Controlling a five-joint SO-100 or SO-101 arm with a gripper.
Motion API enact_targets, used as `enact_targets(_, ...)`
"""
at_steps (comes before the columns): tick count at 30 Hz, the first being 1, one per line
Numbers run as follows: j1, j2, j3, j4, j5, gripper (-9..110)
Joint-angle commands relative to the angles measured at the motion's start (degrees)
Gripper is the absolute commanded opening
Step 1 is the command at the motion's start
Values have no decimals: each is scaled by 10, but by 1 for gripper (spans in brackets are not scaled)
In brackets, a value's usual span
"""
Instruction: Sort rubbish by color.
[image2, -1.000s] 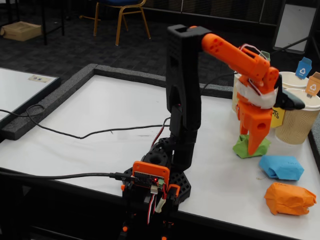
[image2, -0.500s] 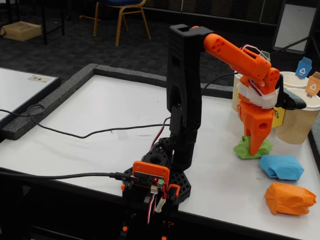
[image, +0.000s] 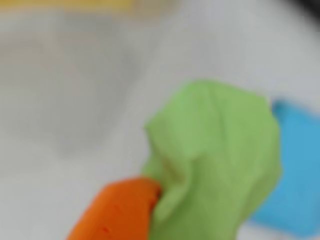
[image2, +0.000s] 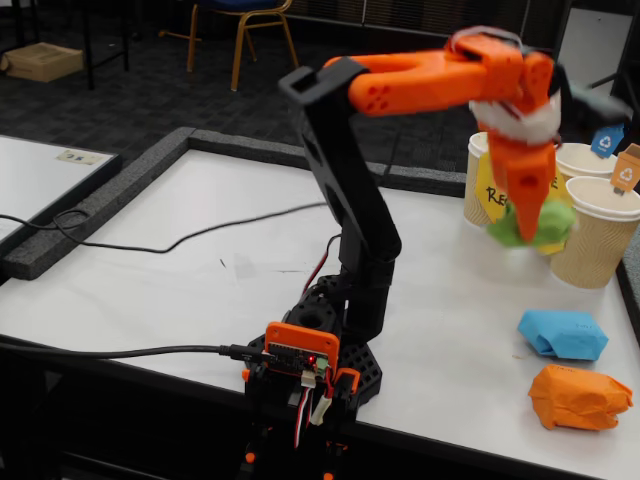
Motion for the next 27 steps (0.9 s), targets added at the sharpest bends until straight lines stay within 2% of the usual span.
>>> enact_targets(1, -14, 96, -114, 11, 155, 0)
enact_targets(7, -27, 111, -162, 13, 335, 0)
enact_targets(18, -93, 110, -204, -38, 588, 0)
enact_targets(25, -146, 106, -178, -60, 593, 0)
enact_targets(27, -160, 97, -176, -69, 538, 0)
